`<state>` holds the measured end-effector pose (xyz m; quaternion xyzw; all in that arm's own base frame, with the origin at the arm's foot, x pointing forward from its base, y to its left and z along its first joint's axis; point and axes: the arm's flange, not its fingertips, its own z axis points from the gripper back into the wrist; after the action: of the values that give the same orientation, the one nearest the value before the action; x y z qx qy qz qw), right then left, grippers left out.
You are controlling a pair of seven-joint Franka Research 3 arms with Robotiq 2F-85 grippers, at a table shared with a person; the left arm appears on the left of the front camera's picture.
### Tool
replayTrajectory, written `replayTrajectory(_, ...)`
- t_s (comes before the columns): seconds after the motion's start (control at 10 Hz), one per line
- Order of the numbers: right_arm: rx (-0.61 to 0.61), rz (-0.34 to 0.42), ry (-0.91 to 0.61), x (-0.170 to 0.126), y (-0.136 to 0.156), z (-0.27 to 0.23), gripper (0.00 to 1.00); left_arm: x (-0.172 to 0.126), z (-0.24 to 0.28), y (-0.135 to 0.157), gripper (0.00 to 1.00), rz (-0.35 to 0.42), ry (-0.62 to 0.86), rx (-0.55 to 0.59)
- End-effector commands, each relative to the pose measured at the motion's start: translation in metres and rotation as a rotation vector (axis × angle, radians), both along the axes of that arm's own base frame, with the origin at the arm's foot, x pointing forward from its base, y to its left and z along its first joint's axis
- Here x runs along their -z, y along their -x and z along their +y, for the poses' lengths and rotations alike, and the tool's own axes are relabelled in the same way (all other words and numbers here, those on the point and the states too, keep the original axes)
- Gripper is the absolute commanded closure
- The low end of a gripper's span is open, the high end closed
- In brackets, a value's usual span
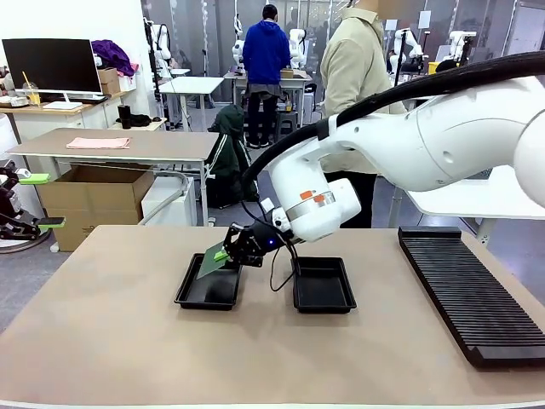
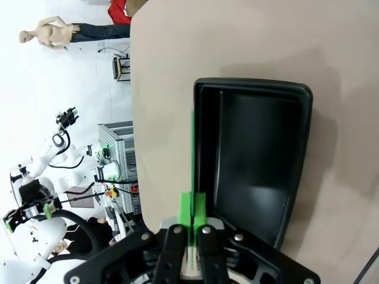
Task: Inspect and transfer BCBs to ESD trays.
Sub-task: Pick up the Blank PCB from the PCB Rack and place it in the left ESD tray.
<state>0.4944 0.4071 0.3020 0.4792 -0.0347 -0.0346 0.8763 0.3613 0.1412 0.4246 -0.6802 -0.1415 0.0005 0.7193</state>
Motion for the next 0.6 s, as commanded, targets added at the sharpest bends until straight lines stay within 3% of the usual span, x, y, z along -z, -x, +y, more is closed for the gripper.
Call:
replayTrajectory(0.0,0.033,-0.042,-0.008,0.011,0.001,0.006,0.98,0.000,0.000,0.001,0.00,0.000,0.001,-0.002)
replayTrajectory(0.5,0.038,0.010,0.004,0.035,-0.003,0.015,0.98,0.000,0.000,0.001,0.00,0.000,0.001,-0.002)
